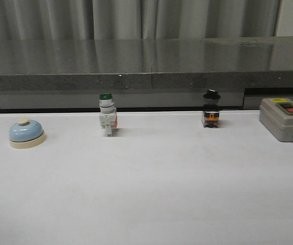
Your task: Place and press bell with both arms
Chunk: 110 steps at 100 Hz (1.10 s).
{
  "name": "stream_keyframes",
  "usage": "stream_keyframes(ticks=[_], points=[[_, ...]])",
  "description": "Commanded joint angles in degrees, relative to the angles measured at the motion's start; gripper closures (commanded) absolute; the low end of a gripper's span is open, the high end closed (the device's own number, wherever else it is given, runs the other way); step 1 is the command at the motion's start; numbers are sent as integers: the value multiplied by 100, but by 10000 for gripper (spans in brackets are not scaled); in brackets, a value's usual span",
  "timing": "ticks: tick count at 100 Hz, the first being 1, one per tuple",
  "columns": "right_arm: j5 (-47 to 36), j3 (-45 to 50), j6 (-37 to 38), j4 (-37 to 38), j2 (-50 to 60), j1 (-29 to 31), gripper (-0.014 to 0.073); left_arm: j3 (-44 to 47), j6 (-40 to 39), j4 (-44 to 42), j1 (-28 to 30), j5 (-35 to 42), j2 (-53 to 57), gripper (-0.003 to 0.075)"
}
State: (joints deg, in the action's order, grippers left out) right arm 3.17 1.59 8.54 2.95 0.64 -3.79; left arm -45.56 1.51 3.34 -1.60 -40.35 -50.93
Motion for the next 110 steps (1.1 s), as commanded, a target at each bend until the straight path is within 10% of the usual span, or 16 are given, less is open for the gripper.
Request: stream_keyframes(ticks=[1,26,59,110], points=[[-481,-105,-51,-5,77,27,658,-198,-45,93,1,210,-83,741],[-481,-105,-51,-5,77,27,658,-198,-4,93,1,196,-180,668],[-481,-105,-51,-5,77,27,658,-198,-5,95,1,32,-180,92],[-481,-105,-51,-5,77,27,658,-1404,572,572,-176,286,-2214,93]])
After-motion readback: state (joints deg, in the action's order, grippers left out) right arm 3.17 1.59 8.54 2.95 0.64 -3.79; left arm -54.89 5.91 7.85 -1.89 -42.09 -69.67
